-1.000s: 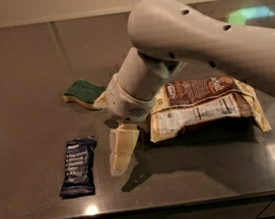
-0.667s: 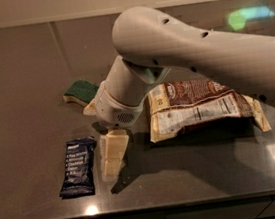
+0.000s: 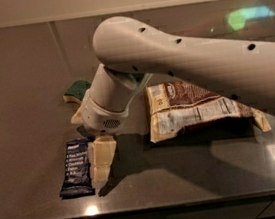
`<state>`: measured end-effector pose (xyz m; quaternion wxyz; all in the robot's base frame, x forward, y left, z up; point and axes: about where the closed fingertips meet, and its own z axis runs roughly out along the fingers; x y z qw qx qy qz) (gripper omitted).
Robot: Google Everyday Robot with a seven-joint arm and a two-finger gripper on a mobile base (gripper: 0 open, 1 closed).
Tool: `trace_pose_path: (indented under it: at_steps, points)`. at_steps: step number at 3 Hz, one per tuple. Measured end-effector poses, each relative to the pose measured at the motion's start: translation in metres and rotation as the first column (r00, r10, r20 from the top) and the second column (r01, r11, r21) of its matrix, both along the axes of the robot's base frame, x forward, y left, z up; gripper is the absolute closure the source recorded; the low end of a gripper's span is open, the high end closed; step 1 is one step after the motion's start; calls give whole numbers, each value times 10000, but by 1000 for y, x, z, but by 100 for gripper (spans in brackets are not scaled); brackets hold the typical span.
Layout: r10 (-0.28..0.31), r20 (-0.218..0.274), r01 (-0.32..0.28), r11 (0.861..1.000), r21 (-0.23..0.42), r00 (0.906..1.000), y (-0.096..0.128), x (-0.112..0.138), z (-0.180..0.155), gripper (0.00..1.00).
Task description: Move rxbar blueberry near brown chip bag
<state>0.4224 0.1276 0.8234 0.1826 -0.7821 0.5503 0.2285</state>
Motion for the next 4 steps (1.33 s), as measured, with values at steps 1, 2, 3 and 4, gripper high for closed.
trace_pose_path:
  at_steps: [1,2,3,4]
  points:
    - [187,-21,-187,9998,8,9998,7,-3,-3,16]
    - [248,-13,-248,9997,52,9997,9,-6,-4,40]
    - [248,-12,-248,9997,54,9997,9,-6,2,64]
    - [249,-11,-249,9997,56,9997,9,-6,6,87]
